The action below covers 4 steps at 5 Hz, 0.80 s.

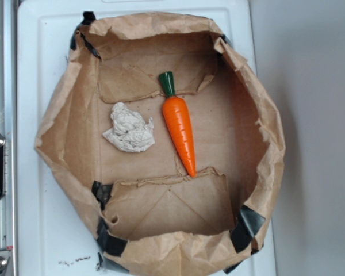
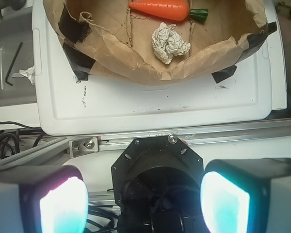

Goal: Grab the carrot.

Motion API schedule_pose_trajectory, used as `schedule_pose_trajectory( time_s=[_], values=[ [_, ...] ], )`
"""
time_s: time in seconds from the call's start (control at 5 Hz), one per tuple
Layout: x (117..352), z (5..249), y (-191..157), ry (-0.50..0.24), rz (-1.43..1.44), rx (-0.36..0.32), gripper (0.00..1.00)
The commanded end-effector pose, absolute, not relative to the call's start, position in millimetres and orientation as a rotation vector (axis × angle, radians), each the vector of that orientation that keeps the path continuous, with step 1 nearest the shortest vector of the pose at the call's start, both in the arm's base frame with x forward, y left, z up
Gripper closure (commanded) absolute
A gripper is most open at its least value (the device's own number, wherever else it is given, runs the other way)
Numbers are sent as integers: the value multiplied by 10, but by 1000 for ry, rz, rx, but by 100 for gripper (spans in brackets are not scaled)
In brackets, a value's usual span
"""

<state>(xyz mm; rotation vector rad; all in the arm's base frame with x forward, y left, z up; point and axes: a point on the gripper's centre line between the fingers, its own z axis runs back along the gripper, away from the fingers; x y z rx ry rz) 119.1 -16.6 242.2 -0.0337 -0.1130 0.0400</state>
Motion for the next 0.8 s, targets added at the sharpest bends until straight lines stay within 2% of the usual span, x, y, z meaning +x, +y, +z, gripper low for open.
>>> schedule_pose_trajectory(
  time_s=[0.0, 0.2, 0.4, 0.6],
  values=[
    [1191, 2422, -166, -113, 40, -34, 0],
    [1487, 2327, -254, -121, 137, 34, 0],
    [1787, 2287, -322, -122, 208, 36, 0],
    [2005, 2272, -293, -137, 64, -47, 0]
  ],
)
